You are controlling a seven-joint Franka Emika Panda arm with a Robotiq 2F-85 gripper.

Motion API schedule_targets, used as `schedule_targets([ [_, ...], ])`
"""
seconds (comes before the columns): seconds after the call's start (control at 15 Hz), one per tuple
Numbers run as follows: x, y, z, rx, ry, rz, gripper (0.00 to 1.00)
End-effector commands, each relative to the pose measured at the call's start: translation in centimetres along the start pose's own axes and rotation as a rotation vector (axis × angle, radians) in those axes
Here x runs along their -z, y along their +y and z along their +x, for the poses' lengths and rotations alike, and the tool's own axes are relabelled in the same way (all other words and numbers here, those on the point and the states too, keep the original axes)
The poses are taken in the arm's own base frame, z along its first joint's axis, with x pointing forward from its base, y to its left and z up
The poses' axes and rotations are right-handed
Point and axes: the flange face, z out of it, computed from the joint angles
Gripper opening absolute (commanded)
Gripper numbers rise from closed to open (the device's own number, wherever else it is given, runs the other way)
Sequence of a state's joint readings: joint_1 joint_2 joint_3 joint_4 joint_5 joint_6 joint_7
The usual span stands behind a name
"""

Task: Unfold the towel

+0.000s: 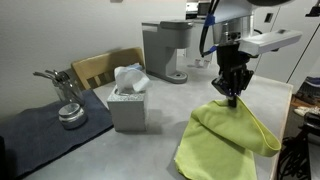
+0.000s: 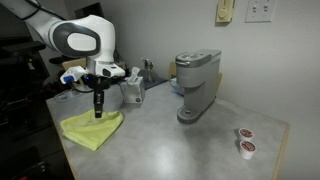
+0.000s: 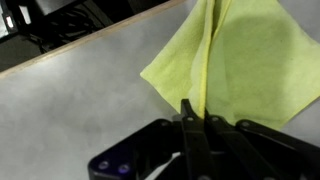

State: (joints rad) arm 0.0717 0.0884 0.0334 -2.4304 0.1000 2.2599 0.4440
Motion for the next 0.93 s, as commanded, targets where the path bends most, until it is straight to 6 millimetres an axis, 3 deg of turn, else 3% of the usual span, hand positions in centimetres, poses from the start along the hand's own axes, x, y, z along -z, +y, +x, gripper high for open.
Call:
schedule_targets([
  [0.0, 0.2, 1.2, -0.7, -0.088, 0.025, 0.015, 0.01],
  [0.87, -0.2, 3.2, -0.4, -0.438, 0.110, 0.149, 0.01],
])
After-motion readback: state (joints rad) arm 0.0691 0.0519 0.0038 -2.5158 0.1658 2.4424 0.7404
